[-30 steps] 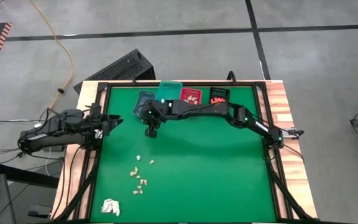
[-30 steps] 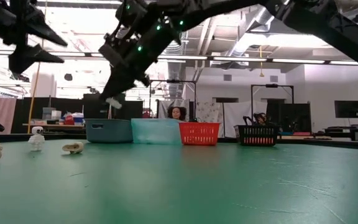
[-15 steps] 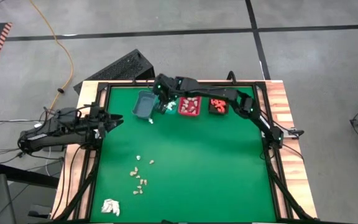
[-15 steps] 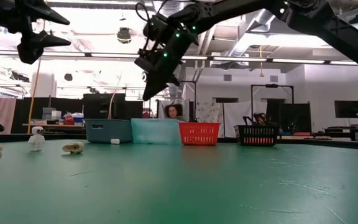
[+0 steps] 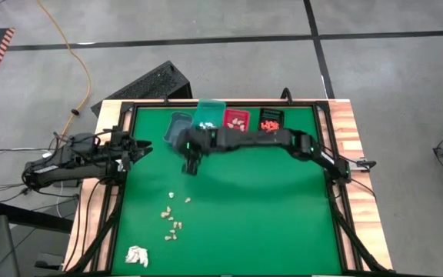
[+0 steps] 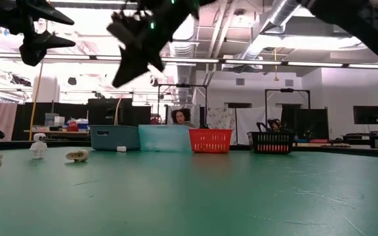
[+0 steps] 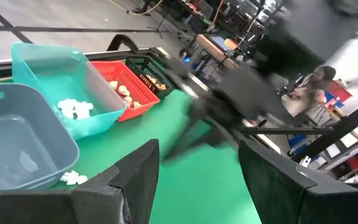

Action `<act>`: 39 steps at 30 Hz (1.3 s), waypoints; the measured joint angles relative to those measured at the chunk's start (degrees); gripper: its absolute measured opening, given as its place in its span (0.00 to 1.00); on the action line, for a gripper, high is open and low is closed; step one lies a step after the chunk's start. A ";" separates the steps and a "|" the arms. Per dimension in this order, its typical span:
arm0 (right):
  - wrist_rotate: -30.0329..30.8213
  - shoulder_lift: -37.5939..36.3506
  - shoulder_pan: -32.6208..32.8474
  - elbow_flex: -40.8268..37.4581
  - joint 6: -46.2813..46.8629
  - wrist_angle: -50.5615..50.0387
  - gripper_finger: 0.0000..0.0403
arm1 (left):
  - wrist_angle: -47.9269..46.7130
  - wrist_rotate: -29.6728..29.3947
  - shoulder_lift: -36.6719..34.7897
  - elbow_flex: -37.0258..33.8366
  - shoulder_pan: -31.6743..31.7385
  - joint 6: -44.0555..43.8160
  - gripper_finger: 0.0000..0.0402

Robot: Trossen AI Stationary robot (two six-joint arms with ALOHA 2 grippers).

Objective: Sort Halloween decoration
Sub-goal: Put the white skeleton toy into the light blue bin

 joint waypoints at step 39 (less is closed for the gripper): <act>22.13 -13.68 6.14 -58.59 23.68 75.32 0.03 | -0.37 -7.77 0.00 0.01 0.02 3.42 0.52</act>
